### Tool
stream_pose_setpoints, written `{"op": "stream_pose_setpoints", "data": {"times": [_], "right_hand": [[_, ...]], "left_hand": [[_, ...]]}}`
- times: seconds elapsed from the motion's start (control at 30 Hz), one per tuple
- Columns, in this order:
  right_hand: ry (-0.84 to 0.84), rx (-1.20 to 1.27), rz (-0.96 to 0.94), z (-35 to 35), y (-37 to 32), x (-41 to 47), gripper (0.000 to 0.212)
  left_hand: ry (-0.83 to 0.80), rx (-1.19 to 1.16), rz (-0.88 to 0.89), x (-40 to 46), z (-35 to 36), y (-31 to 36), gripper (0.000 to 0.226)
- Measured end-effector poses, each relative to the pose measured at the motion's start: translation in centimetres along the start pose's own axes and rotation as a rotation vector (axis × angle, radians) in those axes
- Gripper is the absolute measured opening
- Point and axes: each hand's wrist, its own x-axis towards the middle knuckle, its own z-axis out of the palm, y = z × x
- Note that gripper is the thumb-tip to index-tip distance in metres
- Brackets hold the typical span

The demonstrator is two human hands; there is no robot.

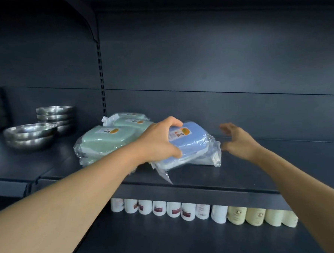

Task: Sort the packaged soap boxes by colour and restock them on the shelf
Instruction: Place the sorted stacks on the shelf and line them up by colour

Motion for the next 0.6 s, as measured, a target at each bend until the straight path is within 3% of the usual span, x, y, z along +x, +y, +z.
{"op": "stream_pose_setpoints", "data": {"times": [0.4, 0.6], "right_hand": [[0.074, -0.115, -0.036, -1.1, 2.4, -2.9, 0.061], [0.079, -0.072, -0.110, 0.1, -0.3, -2.6, 0.086]], "left_hand": [[-0.289, -0.078, 0.060, 9.4, 3.0, 0.0, 0.055], [-0.307, -0.110, 0.146, 9.1, 2.2, 0.4, 0.056]]}}
